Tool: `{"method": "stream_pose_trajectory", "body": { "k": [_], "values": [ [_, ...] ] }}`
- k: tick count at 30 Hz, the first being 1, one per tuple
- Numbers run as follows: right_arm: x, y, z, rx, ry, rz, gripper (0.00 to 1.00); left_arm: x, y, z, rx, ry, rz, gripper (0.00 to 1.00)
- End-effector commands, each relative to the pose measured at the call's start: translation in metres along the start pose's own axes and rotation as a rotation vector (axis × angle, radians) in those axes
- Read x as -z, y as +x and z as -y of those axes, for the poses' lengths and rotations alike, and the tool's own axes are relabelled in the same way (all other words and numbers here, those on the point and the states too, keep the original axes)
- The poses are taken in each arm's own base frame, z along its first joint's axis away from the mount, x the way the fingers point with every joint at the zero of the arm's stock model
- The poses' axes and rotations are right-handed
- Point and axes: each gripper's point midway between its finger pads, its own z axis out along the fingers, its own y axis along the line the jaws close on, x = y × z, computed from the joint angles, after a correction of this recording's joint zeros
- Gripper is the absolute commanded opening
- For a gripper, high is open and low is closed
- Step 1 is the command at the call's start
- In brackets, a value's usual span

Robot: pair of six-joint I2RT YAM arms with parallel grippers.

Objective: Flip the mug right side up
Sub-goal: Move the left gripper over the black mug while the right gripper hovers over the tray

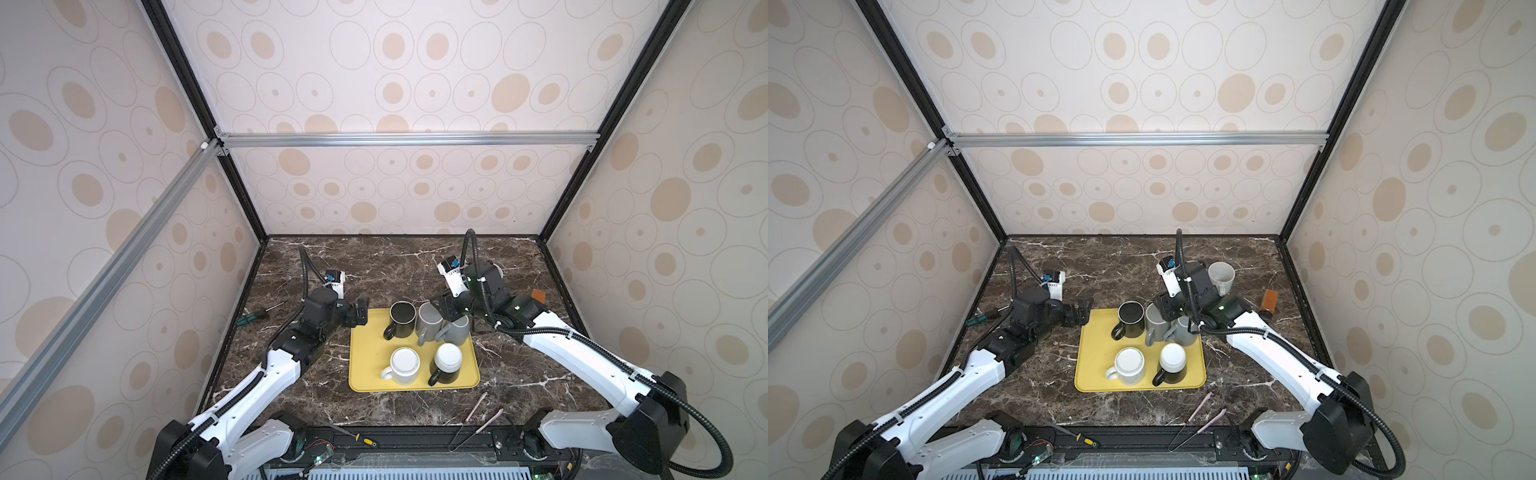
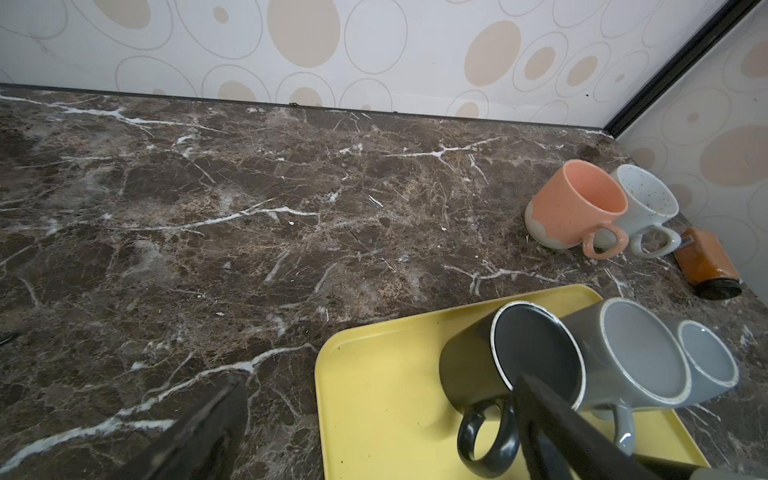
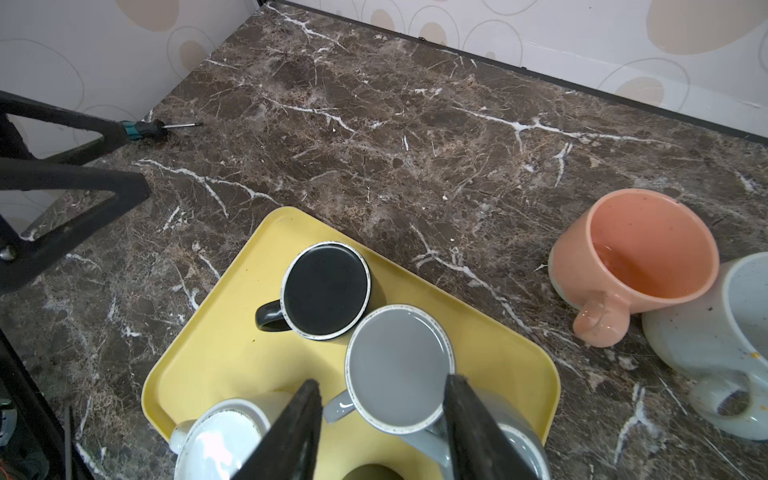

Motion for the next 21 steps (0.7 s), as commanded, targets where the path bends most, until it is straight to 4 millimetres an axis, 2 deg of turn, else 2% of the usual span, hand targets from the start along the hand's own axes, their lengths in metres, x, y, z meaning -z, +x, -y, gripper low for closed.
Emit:
{"method": "stream_pose_trajectory", "body": {
  "k": [1,11,18,21],
  "values": [
    [0.007,-0.008,0.001,0.017,0.026,0.016,0.50,0.010,-0.013,0.009,-0.060,0.045,0.005,1.00],
    [0.012,-0.014,-0.010,0.059,0.027,0.033,0.51,0.003,-0.002,0.023,-0.060,0.129,-0.050,0.97],
    [0.000,-0.008,-0.024,0.115,0.003,-0.127,0.51,0.005,0.007,0.023,-0.098,0.126,-0.102,0.95],
    [0.000,-0.009,-0.026,0.128,0.013,-0.160,0.51,0.006,0.009,0.024,-0.110,0.129,-0.119,0.94]
  ]
}}
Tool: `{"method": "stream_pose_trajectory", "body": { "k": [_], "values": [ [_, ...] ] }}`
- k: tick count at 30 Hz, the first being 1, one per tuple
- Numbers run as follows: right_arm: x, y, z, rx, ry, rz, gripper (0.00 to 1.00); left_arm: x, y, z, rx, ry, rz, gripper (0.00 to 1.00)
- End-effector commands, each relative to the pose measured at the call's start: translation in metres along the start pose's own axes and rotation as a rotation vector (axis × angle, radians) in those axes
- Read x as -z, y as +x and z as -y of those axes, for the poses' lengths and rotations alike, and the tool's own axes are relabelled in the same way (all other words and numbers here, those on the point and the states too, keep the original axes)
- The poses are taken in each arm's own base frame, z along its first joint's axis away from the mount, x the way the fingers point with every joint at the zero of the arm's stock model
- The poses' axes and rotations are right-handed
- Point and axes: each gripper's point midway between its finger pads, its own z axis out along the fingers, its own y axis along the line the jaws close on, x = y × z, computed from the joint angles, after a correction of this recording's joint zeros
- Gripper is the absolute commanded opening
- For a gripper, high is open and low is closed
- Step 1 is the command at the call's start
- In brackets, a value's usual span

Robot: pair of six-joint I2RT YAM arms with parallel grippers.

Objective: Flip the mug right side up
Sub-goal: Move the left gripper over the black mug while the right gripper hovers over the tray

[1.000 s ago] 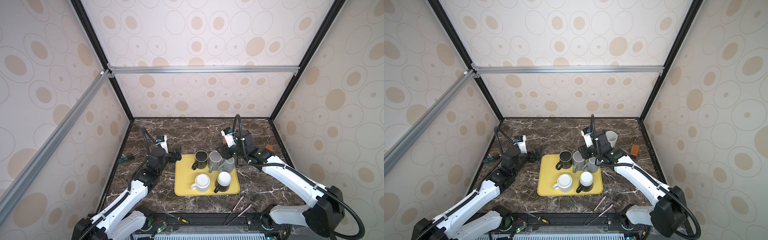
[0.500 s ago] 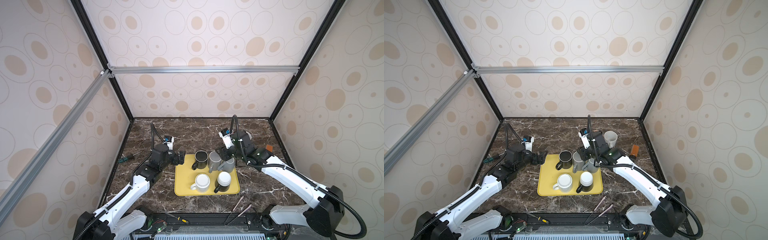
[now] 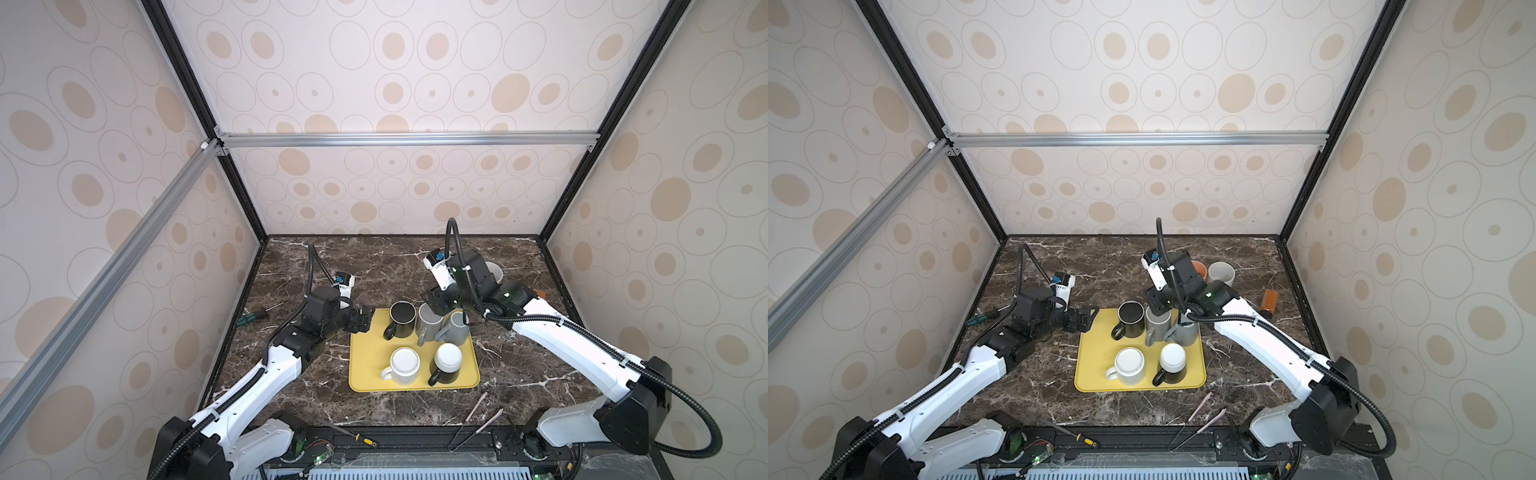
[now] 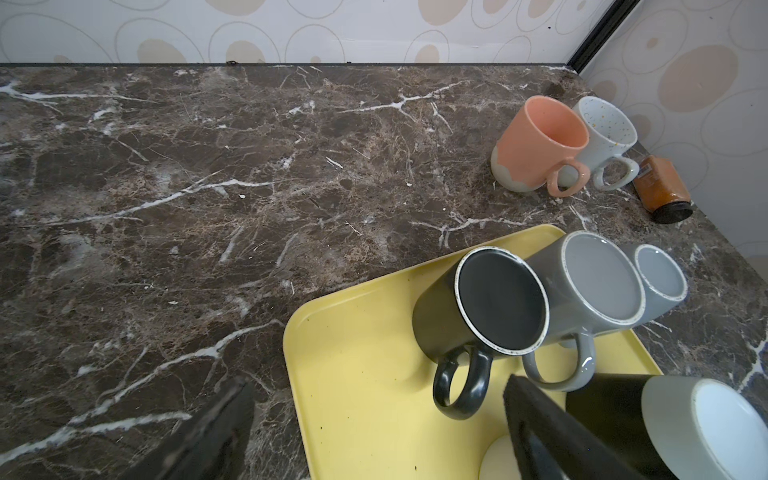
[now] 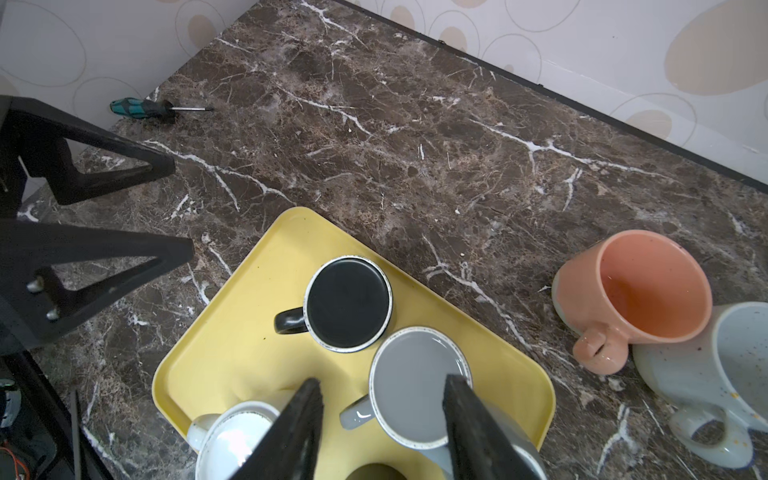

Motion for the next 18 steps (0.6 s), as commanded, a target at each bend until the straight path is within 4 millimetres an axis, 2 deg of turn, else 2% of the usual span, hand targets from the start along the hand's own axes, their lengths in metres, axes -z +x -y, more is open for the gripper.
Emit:
{"method": "stream_pose_trajectory", "body": {
  "k": [1,6,11,18],
  "values": [
    [0.002,0.016,0.000,0.034,0.016,-0.090,0.50,0.007,-0.011,0.004,-0.044,0.009,-0.001,0.94],
    [0.005,0.014,0.008,0.016,0.062,-0.056,0.51,0.008,-0.014,0.008,-0.056,0.019,0.004,0.91],
    [0.007,0.020,0.019,-0.016,0.129,-0.113,0.50,-0.001,-0.008,0.019,-0.062,0.061,-0.011,0.87],
    [0.011,0.022,0.018,-0.058,0.118,-0.073,0.50,-0.015,0.005,0.053,-0.116,0.137,-0.063,0.83]
  ]
}}
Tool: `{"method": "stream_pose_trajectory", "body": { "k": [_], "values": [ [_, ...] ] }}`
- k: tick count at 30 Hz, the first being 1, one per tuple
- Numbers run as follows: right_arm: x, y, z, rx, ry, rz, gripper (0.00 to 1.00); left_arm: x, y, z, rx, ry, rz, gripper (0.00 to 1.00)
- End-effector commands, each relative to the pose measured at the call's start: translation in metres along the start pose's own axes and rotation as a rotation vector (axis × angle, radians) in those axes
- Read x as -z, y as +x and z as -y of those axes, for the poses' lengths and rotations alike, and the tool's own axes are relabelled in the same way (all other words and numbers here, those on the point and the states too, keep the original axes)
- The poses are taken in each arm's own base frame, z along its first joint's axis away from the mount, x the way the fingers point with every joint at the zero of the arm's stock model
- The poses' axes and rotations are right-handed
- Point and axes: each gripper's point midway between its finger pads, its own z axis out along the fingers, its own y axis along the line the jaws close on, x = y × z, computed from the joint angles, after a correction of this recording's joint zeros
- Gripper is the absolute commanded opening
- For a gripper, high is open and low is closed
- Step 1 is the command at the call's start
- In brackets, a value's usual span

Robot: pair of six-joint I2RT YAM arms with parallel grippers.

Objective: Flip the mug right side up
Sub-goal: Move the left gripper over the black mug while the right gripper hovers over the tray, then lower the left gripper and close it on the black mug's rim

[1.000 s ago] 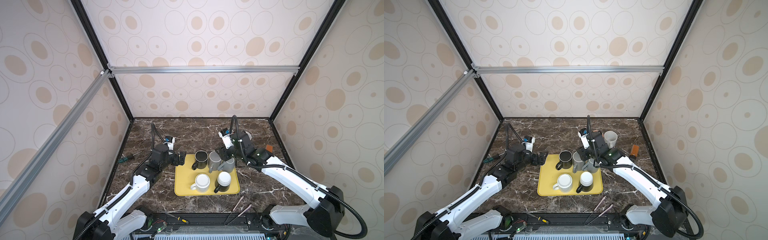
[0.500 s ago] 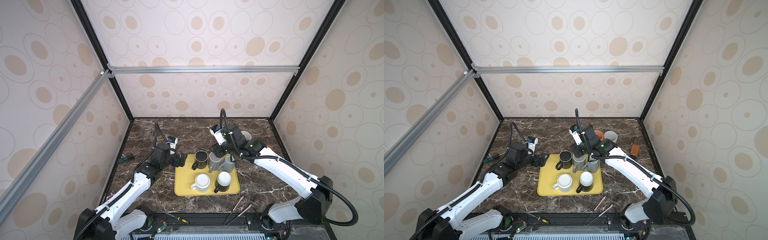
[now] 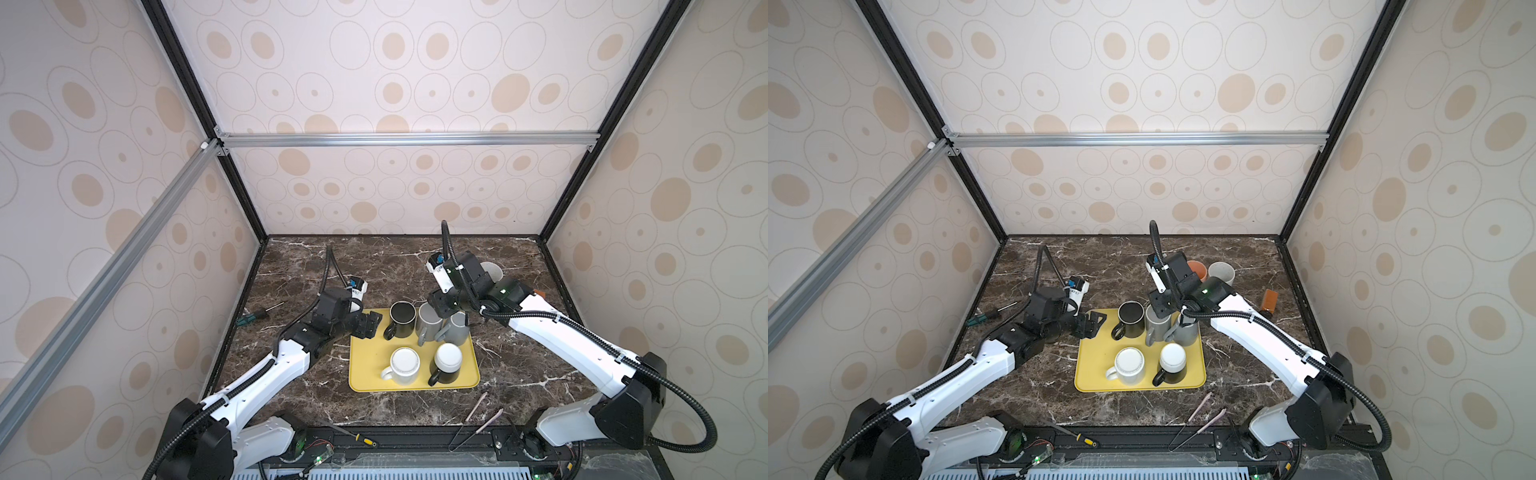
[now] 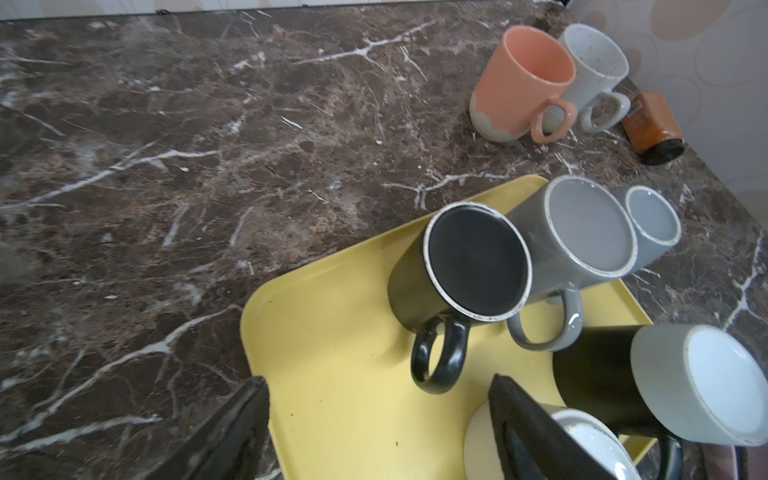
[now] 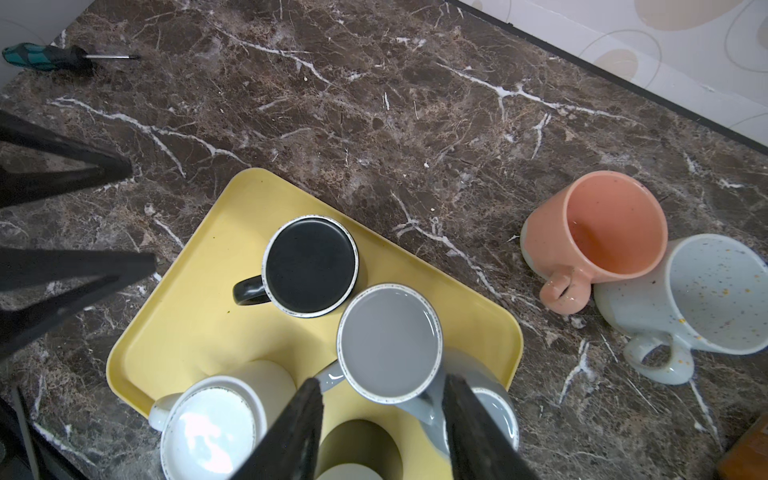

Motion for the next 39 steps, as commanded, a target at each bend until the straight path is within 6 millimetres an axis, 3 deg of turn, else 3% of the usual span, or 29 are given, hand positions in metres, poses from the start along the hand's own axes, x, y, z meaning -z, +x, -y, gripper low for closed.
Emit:
{"method": "stream_pose_trajectory", "body": {
  "k": [1,8,15,39],
  "values": [
    [0.010,-0.001,0.001,-0.023,0.008,0.031,0.50,0.001,-0.022,0.023,-0.059,0.047,0.043,0.82],
    [0.011,-0.004,0.003,-0.010,0.017,0.042,0.50,-0.016,-0.008,0.032,-0.106,0.031,-0.018,0.68],
    [0.007,0.002,0.006,-0.024,0.027,0.041,0.50,-0.032,0.005,0.036,-0.162,-0.014,-0.069,0.66],
    [0.010,0.010,0.008,-0.028,0.034,0.052,0.49,-0.075,0.036,0.044,-0.184,0.016,-0.204,0.40]
  ]
}}
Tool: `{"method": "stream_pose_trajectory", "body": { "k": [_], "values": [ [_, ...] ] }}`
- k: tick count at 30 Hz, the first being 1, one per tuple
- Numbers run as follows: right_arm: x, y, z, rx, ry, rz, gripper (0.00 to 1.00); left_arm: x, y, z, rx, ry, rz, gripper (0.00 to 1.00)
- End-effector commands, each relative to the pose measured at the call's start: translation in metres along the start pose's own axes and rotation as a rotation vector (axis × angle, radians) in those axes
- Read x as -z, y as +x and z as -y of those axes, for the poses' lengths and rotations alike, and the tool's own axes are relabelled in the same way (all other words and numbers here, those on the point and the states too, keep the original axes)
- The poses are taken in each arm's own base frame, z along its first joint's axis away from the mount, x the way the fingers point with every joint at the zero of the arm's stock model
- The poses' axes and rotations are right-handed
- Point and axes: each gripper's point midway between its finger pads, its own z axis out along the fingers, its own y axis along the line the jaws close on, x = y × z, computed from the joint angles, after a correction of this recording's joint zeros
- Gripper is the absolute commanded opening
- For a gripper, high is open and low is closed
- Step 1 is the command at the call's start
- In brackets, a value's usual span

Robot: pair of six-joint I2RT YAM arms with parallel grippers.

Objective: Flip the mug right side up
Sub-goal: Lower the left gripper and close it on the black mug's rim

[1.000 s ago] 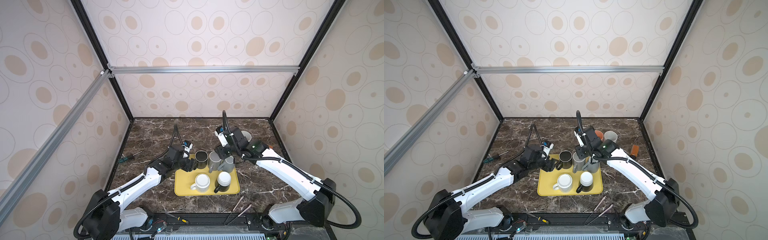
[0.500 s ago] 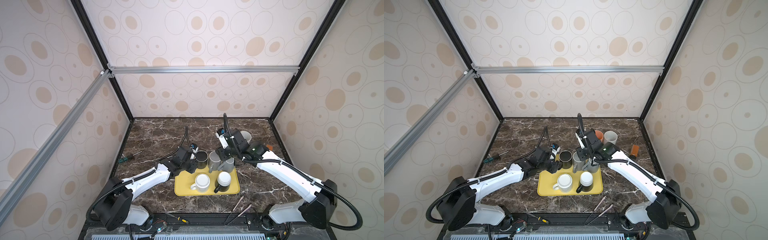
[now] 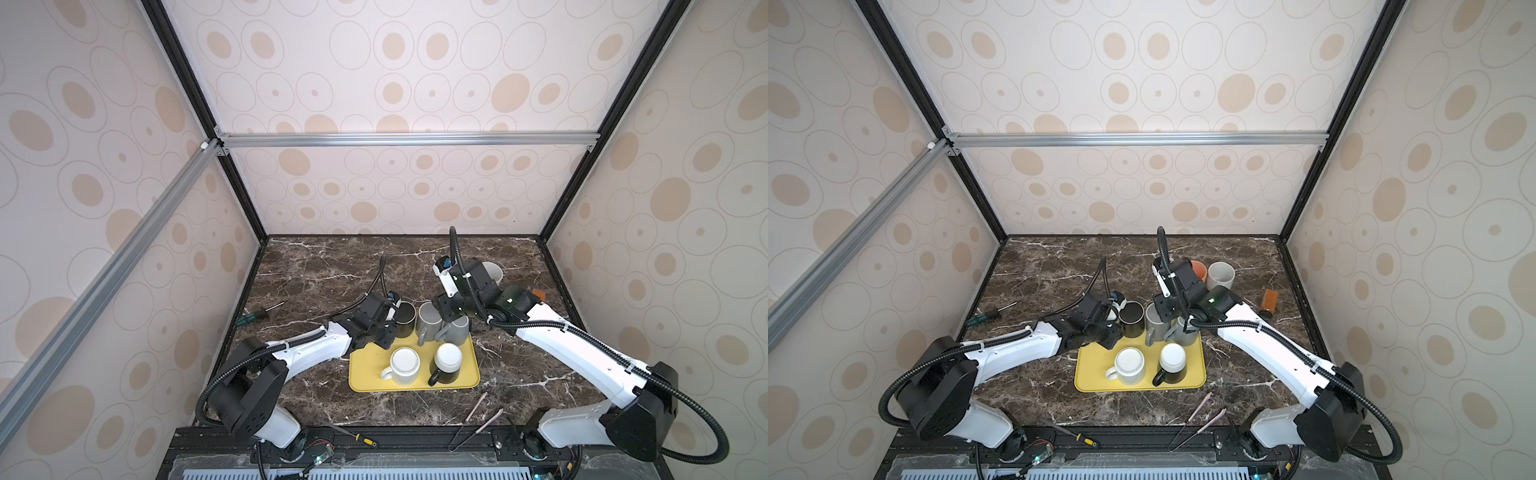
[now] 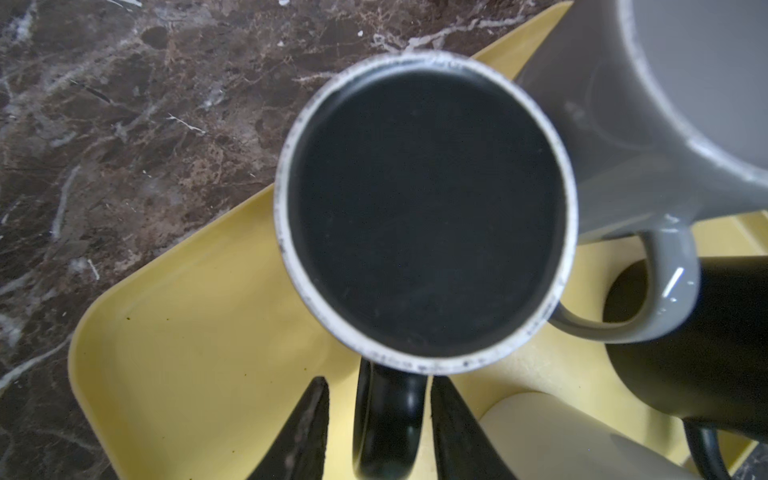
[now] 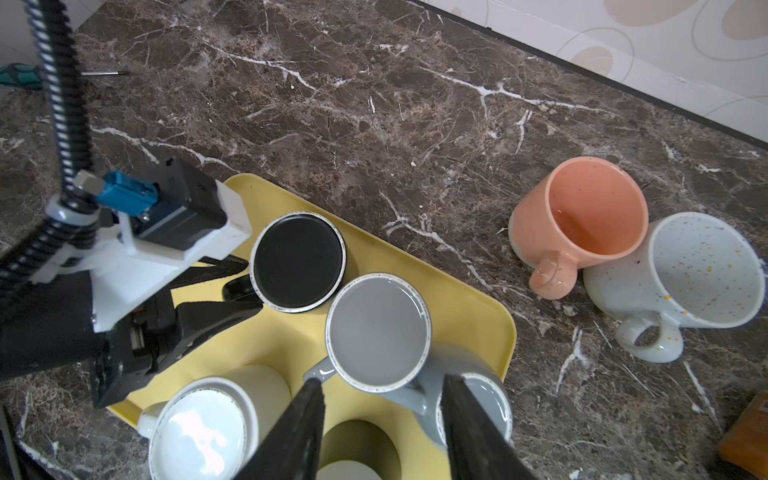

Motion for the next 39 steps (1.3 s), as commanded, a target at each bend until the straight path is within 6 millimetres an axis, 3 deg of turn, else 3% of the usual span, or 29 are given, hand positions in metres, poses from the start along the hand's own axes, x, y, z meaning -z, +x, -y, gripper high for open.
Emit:
{"method": "stream_pose_trajectory", "body": {
  "k": [1,13,39],
  "values": [
    [0.006,0.000,0.001,0.000,0.007,0.014,0.49,0.002,-0.020,0.008,-0.020,0.020,0.046,0.40],
    [0.007,0.006,0.006,-0.003,0.027,0.018,0.48,-0.003,-0.022,0.007,-0.035,0.002,0.025,0.38],
    [0.005,0.007,0.004,-0.009,0.014,0.020,0.47,-0.012,-0.011,0.001,-0.022,-0.031,-0.013,0.19]
  ]
}}
